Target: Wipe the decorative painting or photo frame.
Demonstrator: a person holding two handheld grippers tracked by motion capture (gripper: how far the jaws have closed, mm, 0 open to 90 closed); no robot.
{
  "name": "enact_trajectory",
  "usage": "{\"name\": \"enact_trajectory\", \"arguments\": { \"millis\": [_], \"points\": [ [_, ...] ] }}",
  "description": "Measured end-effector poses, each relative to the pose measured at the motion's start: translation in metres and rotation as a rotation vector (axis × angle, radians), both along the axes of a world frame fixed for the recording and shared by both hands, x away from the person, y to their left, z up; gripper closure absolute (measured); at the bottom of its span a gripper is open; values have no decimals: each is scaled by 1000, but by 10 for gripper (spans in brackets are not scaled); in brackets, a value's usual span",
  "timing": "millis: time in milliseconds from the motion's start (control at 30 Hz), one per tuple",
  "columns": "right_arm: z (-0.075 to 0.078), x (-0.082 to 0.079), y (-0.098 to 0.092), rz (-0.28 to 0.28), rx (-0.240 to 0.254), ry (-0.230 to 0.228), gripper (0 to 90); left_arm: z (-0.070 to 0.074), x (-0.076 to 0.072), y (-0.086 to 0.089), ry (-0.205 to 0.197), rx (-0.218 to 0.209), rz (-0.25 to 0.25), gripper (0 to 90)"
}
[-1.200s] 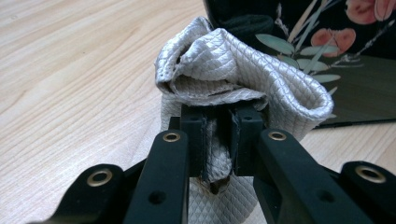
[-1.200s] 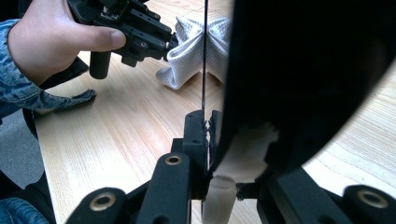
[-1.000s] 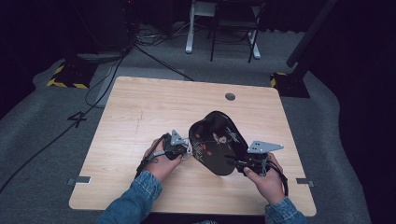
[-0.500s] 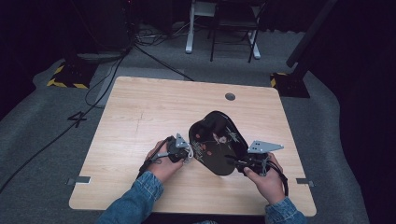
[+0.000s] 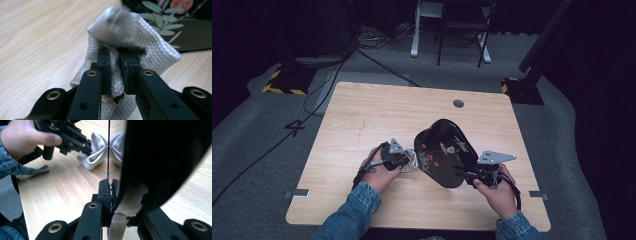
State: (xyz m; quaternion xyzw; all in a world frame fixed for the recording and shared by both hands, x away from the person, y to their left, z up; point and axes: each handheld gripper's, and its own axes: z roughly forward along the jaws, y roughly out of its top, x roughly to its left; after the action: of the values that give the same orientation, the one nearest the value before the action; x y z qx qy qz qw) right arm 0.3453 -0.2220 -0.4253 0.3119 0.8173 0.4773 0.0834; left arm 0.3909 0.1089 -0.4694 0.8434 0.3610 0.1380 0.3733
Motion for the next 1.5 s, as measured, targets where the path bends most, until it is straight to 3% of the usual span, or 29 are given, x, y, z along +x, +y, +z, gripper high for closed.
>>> {"name": "enact_trajectory", "arguments": {
  "millis": [233, 367, 633, 800, 900, 1100, 1233, 1367, 1500],
  "points": [
    [0, 0, 0, 0, 1, -2, 795, 12, -6, 28, -27, -32, 63, 790],
    [0, 1, 0, 1, 3, -3, 795, 16, -8, 47, -31, -23, 97, 789],
    [0, 1, 1, 3, 1, -5, 795, 15, -8, 79, -25, -16, 149, 786],
    [0, 1, 1, 5, 2, -4, 795, 8, -7, 104, 4, -11, 166, 784],
    [0, 1, 1, 4, 1, -4, 795, 4, -6, 110, 24, -31, 160, 783],
    [0, 1, 1, 4, 1, -4, 794, -7, -7, 118, 53, -7, 147, 764],
    [0, 1, 1, 5, 2, -5, 794, -7, -6, 118, 48, -11, 149, 740],
    [0, 1, 1, 5, 2, -7, 794, -7, -6, 118, 32, -18, 157, 633],
    [0, 1, 1, 4, 2, -6, 793, -5, -7, 118, 8, -52, 170, 530]
  ]
}}
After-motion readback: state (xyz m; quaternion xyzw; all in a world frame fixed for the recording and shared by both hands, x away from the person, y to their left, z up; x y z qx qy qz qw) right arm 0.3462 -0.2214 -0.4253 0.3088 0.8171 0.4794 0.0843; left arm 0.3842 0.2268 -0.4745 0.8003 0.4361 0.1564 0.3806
